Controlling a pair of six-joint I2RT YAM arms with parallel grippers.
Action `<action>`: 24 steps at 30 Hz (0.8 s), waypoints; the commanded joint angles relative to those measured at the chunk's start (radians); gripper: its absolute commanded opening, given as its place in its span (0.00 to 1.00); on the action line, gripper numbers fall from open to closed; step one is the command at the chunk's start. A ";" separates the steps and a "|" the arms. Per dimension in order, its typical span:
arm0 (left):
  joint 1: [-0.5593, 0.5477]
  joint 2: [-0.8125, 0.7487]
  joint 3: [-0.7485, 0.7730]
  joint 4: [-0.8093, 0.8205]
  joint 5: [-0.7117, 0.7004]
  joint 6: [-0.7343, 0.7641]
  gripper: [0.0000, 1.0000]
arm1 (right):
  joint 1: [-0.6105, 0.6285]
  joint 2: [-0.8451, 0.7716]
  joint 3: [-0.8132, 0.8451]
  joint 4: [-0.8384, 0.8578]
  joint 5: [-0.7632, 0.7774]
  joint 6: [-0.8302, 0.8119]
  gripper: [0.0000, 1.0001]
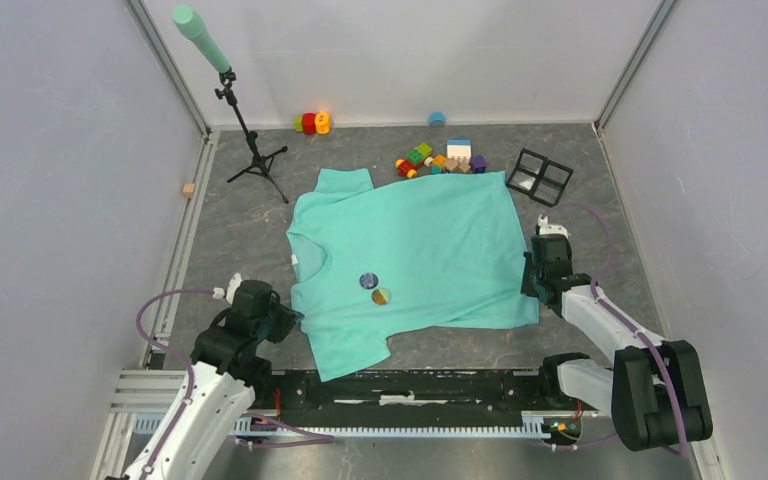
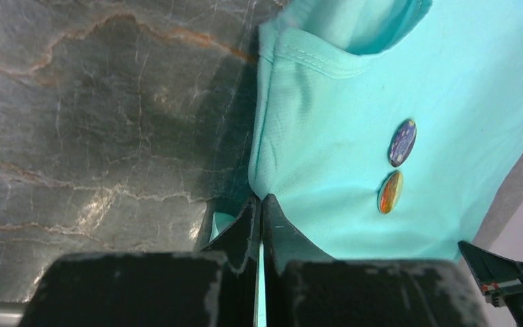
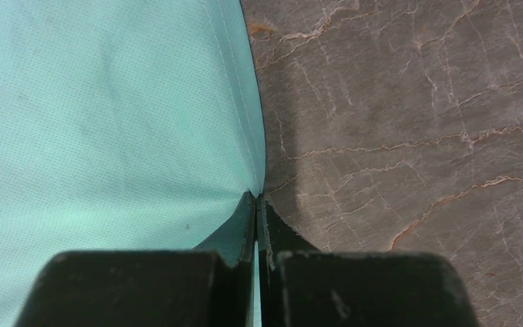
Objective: Pin the brooch onto the clothing
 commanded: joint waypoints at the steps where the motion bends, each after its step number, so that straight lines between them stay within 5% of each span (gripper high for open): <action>1: 0.000 -0.040 0.013 -0.080 0.035 -0.076 0.02 | -0.008 0.000 0.006 -0.012 0.049 0.002 0.02; 5: 0.001 -0.026 0.033 -0.056 0.085 -0.051 0.06 | -0.007 -0.015 0.006 -0.014 0.043 -0.007 0.22; 9: 0.000 0.032 0.097 -0.020 0.084 0.011 0.61 | -0.007 -0.044 0.020 -0.028 0.036 -0.030 0.51; 14: 0.000 0.215 0.244 0.068 0.086 0.194 0.94 | -0.007 -0.096 0.062 -0.054 0.029 -0.068 0.77; 24: 0.019 0.707 0.473 0.410 0.128 0.486 1.00 | -0.008 -0.112 0.085 0.076 -0.161 -0.155 0.93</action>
